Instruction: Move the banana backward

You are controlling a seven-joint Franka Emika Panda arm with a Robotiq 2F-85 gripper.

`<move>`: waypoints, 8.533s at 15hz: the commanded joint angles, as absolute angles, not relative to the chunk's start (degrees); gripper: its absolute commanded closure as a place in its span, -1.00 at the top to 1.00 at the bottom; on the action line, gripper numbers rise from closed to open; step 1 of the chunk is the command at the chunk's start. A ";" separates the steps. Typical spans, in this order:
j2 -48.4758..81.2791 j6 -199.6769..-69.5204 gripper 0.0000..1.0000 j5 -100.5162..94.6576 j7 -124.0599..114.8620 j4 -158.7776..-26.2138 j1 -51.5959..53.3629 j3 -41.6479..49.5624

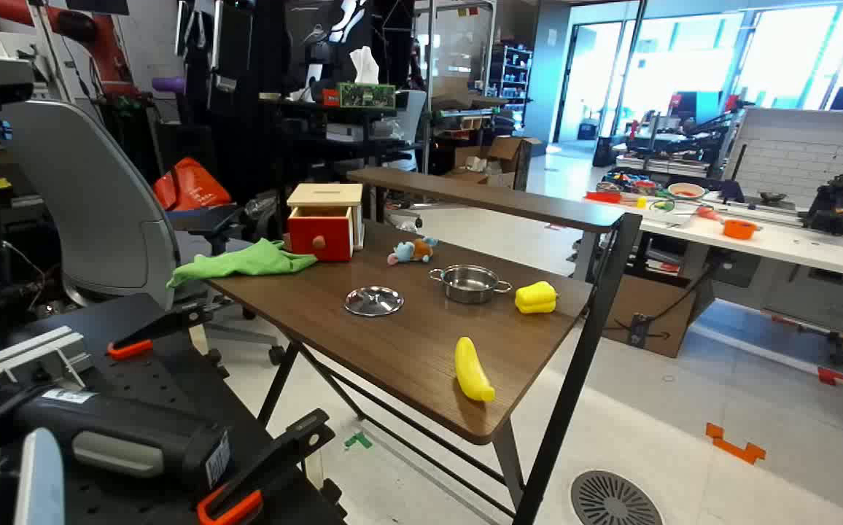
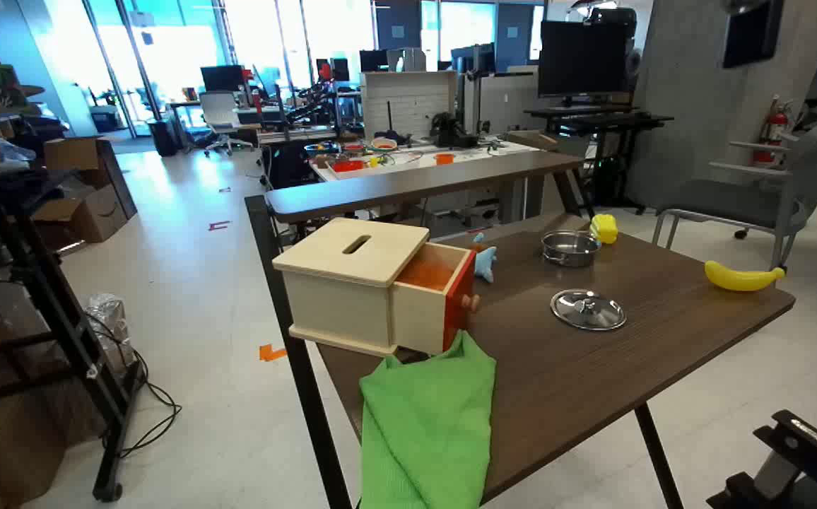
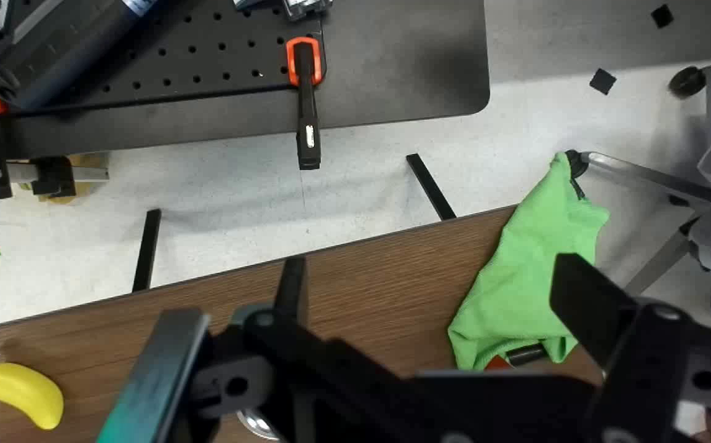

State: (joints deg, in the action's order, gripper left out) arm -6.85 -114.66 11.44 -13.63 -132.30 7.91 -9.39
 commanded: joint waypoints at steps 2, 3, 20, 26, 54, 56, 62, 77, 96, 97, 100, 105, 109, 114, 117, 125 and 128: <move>-6.46 -114.25 1.00 10.37 -13.92 -131.85 7.85 -9.25; -5.83 -114.08 1.00 9.09 -14.40 -131.44 7.62 -9.21; 10.80 -113.52 1.00 -14.47 -17.42 -121.15 1.11 -0.40; 21.60 -114.42 1.00 -11.33 -20.06 -113.26 -0.36 3.90; 38.95 -154.22 1.00 33.54 -36.78 -111.45 -6.70 0.65; 39.00 -154.20 1.00 35.51 -36.64 -111.59 -6.79 0.56; 37.28 -152.94 1.00 38.37 -37.66 -112.44 -5.78 1.86; 37.22 -153.84 1.00 42.09 -44.46 -116.13 -6.87 2.74; 33.30 -151.76 -0.87 49.18 -42.44 -121.23 -5.16 4.76; 31.92 -151.55 -0.87 48.25 -42.37 -122.11 -3.67 4.53; 27.82 -151.99 -0.87 44.78 -43.57 -123.67 1.36 3.89; 26.04 -151.17 -0.87 40.04 -45.53 -117.89 6.33 0.72; 30.61 -149.56 -0.87 36.47 -47.02 -110.95 7.62 -0.65; 39.42 -146.07 -0.87 33.35 -48.08 -102.12 7.77 -0.72; 44.11 -144.77 -0.87 31.39 -48.78 -98.17 8.00 -0.52; 51.94 -142.46 -0.77 25.75 -53.08 -89.99 8.44 -0.39; 52.34 -141.02 0.06 24.81 -54.08 -88.75 8.33 -0.68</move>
State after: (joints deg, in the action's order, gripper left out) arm 51.29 -143.77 26.97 -51.90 -91.81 8.17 -0.64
